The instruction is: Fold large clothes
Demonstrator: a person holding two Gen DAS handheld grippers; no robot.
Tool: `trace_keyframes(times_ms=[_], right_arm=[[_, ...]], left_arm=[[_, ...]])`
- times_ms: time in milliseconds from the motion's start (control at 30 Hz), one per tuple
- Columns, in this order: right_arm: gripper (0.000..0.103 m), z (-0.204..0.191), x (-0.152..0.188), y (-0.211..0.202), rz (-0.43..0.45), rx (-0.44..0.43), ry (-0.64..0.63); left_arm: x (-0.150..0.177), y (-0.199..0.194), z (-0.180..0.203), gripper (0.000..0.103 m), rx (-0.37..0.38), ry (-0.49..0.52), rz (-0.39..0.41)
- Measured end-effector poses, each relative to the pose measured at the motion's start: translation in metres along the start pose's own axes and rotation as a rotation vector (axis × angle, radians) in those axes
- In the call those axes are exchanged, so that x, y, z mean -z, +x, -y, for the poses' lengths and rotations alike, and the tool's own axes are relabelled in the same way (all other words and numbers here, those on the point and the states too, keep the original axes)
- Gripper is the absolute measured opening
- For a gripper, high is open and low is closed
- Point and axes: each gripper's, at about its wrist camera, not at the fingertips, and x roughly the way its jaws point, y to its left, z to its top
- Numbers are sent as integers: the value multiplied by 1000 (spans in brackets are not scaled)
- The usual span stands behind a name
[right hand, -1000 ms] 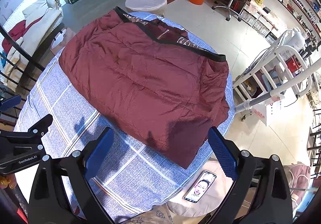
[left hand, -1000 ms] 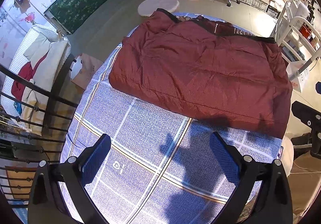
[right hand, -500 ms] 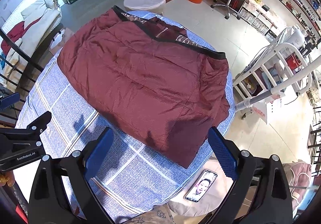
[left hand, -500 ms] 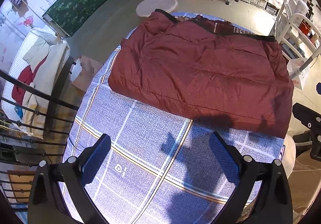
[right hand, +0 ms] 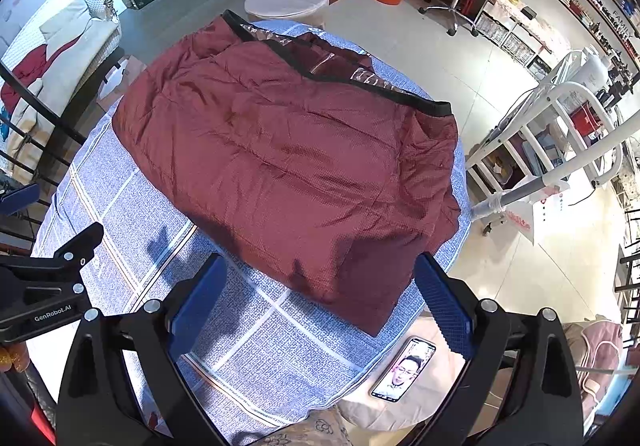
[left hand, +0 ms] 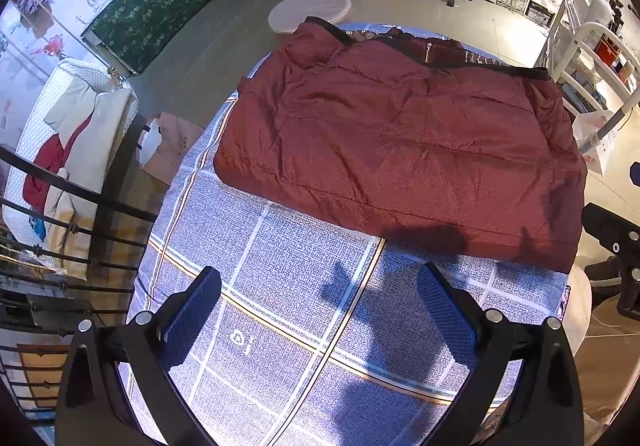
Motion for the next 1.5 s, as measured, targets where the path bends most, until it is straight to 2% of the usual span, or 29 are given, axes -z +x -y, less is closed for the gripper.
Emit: trace_keyframes(times_ms=[1500], right_arm=[[93,1,-1,5,-11,-2,1]], left_arm=[[4,3,0,97,-6,-4,-9]])
